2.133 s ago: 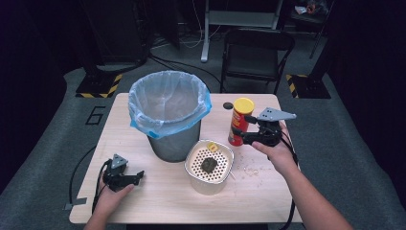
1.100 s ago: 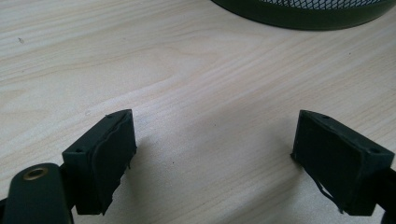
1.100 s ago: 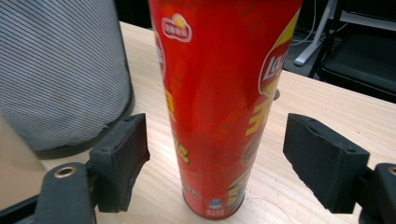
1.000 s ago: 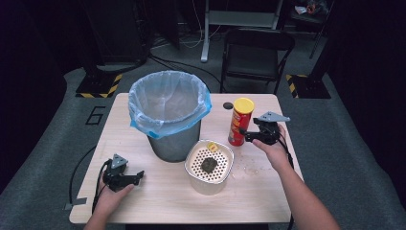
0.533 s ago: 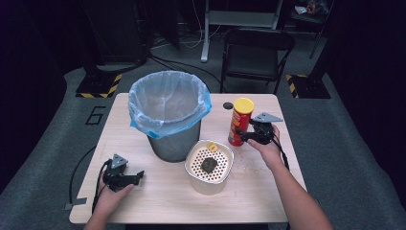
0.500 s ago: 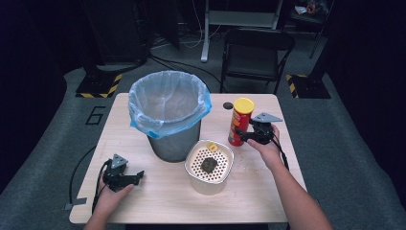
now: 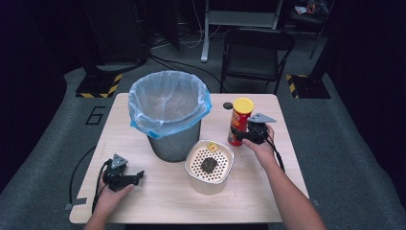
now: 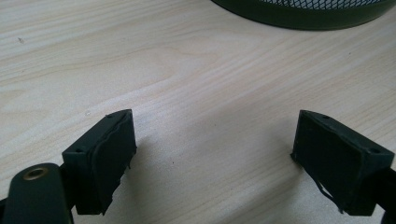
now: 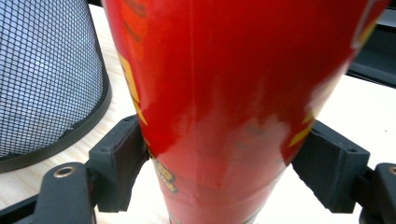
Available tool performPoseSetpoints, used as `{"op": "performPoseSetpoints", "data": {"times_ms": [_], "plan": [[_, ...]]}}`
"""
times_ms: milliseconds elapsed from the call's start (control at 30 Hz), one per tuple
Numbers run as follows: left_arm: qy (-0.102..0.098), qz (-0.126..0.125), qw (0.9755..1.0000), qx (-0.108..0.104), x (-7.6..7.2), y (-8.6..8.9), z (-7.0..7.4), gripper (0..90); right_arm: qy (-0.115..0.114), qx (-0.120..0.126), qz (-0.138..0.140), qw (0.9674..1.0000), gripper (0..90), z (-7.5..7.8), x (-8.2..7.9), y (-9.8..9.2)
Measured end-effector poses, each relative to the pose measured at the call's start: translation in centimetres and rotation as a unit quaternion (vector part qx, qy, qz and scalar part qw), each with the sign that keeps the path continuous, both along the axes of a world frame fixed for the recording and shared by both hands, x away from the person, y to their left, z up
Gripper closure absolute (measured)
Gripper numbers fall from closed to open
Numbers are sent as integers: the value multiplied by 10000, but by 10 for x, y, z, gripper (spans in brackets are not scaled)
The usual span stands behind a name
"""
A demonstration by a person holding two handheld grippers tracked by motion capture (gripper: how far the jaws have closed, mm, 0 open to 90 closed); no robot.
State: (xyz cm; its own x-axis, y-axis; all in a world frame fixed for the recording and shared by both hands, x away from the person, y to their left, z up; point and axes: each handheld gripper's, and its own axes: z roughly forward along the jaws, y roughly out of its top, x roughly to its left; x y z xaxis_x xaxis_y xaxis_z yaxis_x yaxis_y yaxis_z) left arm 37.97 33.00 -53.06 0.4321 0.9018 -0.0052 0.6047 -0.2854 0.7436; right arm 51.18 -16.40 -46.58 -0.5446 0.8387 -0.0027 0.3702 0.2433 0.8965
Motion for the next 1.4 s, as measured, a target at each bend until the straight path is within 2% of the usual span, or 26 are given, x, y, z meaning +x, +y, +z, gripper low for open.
{"op": "performPoseSetpoints", "data": {"times_ms": [533,1133,1167,1300,1400], "plan": [[1,0,10000,-4,0,0,0,130,37,-33,-77,10000,232,-7,5,7],[-1,2,10000,-7,0,0,0,130,70,-168,115,9998,234,-4,2,5],[0,1,10000,-5,0,0,0,130,93,-169,108,9998,234,-3,1,6],[0,0,10000,-7,0,0,0,129,-138,-34,145,9998,234,7,-3,6],[1,-3,10000,-3,0,0,0,129,-143,-99,210,9996,234,19,-4,7]]}}
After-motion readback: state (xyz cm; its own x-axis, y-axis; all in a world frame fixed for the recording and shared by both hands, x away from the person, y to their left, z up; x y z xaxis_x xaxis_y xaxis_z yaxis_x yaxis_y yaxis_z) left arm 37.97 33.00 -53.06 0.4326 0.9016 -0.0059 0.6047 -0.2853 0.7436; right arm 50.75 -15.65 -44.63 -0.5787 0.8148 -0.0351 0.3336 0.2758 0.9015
